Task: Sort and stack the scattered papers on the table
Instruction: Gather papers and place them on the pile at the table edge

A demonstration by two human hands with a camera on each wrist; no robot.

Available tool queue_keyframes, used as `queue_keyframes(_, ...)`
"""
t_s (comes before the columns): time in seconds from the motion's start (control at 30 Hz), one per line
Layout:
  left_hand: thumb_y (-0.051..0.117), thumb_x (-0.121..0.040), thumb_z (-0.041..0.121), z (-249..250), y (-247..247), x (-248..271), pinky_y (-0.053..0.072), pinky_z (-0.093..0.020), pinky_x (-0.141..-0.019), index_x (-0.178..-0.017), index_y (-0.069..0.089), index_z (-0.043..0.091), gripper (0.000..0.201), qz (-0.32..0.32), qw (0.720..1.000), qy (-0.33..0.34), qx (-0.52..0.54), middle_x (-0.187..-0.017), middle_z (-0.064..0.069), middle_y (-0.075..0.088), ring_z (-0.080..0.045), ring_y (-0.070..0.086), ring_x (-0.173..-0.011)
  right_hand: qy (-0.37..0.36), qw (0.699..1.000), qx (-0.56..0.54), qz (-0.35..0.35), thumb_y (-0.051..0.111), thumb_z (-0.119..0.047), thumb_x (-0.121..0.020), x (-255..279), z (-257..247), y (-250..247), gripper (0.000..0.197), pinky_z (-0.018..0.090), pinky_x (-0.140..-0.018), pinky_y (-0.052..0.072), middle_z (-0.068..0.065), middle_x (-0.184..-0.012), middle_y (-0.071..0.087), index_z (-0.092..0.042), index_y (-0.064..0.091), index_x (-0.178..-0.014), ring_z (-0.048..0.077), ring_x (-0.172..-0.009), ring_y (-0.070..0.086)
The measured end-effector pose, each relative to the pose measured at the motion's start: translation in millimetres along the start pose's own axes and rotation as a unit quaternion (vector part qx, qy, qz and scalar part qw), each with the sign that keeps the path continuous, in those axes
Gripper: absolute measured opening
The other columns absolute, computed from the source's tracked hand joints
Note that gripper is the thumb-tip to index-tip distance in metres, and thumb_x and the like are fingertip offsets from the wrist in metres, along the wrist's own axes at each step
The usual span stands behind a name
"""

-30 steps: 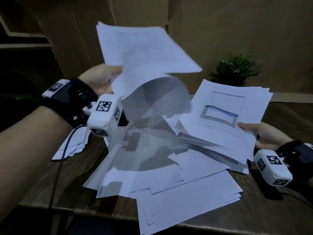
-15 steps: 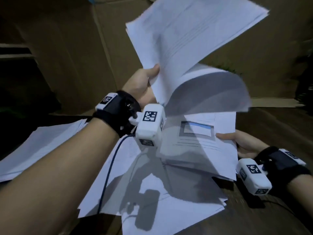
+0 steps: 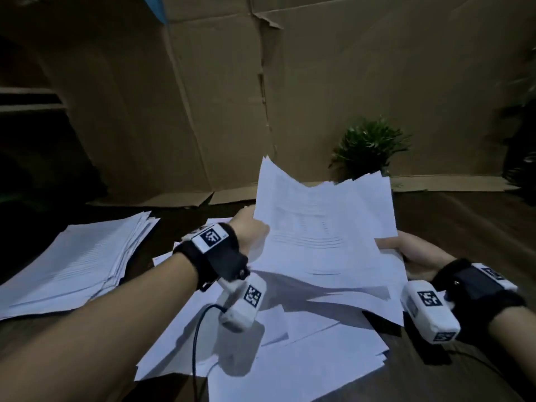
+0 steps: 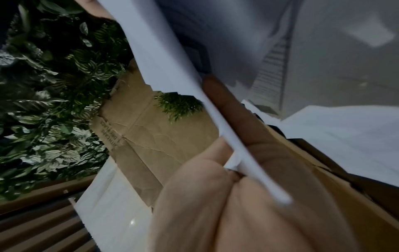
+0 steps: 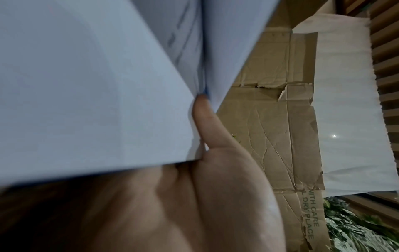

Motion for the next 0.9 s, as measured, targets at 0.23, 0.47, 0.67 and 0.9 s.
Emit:
queue_keyframes(0.23,0.05,-0.096,-0.005,-27.8,-5.2,-9.5,0.048,-0.043,-0.102,-0.135,0.049,0.025,0.048,-0.006,1.0,-0.001,-0.013,-0.128,0.001,0.065,-0.023,0.062,-0.115,0.035,0.997,-0.01,0.066,0.049,-0.017,-0.095,2.8,2.0,-1.7,0.042,0.046,-0.071,0.063,0.021,-0.118,0.071,-0.003,0.058,-0.133,0.036,-0.092,0.074)
queue_keyframes(0.47,0.057,-0.096,0.004,-27.6,13.5,-20.8,0.046,-0.042,-0.106,-0.142,0.047,0.023,0.05,-0.035,0.998,0.014,-0.042,-0.131,0.004,0.063,-0.019,0.061,-0.119,0.008,0.994,-0.06,0.09,0.041,-0.068,-0.087,-0.5,-0.9,0.8,0.064,0.046,-0.071,0.062,0.012,-0.12,0.072,-0.023,0.075,-0.117,0.032,-0.095,0.074)
queue_keyframes(0.67,0.061,-0.094,0.007,-22.4,19.9,-25.1,0.042,-0.04,-0.11,-0.145,0.043,0.022,0.056,-0.026,0.996,0.047,-0.068,-0.136,0.005,0.059,-0.018,0.055,-0.125,-0.028,0.993,-0.096,0.059,0.053,-0.046,-0.088,3.5,-3.5,-1.2,0.054,0.047,-0.073,0.062,0.016,-0.116,0.072,-0.008,0.072,-0.121,0.033,-0.092,0.074)
queue_keyframes(0.9,0.075,-0.085,0.03,-19.5,6.9,-14.2,0.043,-0.029,-0.084,-0.144,0.04,0.028,0.069,0.01,0.997,0.002,-0.075,-0.132,0.007,0.046,-0.016,0.048,-0.122,-0.07,0.997,0.003,0.015,0.054,-0.001,-0.085,7.2,-6.4,3.7,0.046,0.047,-0.083,0.06,0.019,-0.128,0.067,-0.006,0.06,-0.131,0.038,-0.108,0.069)
Point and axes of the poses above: each hand's wrist, its own x-axis away from the middle knuckle, its own y-axis out of the palm, z = x × y, the point moved 4 cm from there along -x, towards the middle knuckle
